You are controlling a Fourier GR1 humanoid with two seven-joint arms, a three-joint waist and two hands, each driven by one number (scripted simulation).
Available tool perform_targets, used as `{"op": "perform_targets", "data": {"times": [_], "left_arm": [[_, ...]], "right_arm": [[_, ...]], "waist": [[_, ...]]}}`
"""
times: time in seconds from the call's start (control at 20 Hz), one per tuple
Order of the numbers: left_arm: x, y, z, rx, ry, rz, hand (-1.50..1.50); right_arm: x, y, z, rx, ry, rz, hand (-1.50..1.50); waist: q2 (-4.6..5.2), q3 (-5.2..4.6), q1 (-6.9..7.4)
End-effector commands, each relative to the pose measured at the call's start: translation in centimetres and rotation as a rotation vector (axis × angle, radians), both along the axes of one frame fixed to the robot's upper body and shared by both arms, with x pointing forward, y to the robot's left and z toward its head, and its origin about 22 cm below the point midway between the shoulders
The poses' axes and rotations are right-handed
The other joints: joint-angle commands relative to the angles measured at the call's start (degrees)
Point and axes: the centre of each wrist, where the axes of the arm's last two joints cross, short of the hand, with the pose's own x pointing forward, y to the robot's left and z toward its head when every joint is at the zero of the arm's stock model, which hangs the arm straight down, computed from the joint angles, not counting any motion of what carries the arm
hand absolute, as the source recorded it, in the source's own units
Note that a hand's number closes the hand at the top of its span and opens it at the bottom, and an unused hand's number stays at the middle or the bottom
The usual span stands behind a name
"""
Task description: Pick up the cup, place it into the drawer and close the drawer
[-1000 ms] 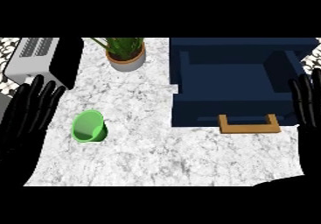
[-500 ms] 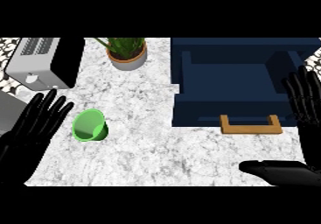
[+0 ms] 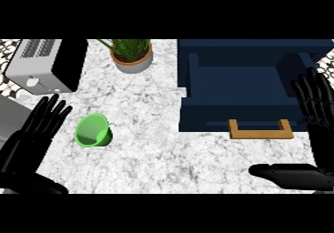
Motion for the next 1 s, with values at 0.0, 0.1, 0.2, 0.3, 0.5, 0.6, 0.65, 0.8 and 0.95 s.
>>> {"op": "perform_targets", "data": {"times": [0.0, 0.1, 0.2, 0.3, 0.5, 0.6, 0.65, 0.8, 0.95], "left_arm": [[0.9, 2.2, -1.6, 0.044, 0.041, 0.066, -1.50], [0.2, 0.3, -3.5, 0.056, 0.056, 0.076, -1.50], [1.0, 2.3, -3.9, 0.112, 0.047, 0.100, -1.50], [2.4, 1.6, -6.1, 0.106, 0.072, 0.117, -1.50], [1.4, 5.5, -9.2, 0.127, 0.107, 0.146, -1.50], [2.2, 1.6, -11.0, 0.159, 0.118, 0.153, -1.50], [3.4, 3.7, -11.1, 0.165, 0.105, 0.162, -1.50], [3.1, 3.7, -13.1, 0.144, 0.135, 0.156, -1.50], [2.0, 5.3, -14.2, 0.108, 0.142, 0.159, -1.50]], "right_arm": [[-0.3, -0.1, -1.2, 0.008, 0.013, -0.014, -1.50], [-1.1, -0.2, -0.5, 0.009, -0.003, 0.009, -1.50], [0.0, 0.5, -0.9, -0.006, 0.008, -0.013, -1.50], [-0.2, -0.5, -1.7, 0.002, 0.001, 0.004, -1.50], [-0.7, -0.4, -0.6, -0.014, -0.007, 0.007, -1.50], [1.0, -1.3, -0.7, -0.018, -0.002, -0.011, -1.50], [0.0, 0.4, -0.4, 0.009, -0.006, 0.003, -1.50], [0.2, -0.5, 0.7, 0.009, -0.001, 0.006, -1.50], [1.4, -0.9, 0.0, 0.003, -0.001, 0.008, -1.50]], "waist": [[0.01, 0.01, -0.09], [-0.04, 0.02, -0.04], [0.00, 0.01, 0.00], [0.04, 0.01, -0.22], [0.04, -0.02, -0.33], [0.08, -0.01, -0.16], [0.11, -0.03, -0.44], [0.09, -0.04, -0.46], [0.09, -0.02, -0.28]]}}
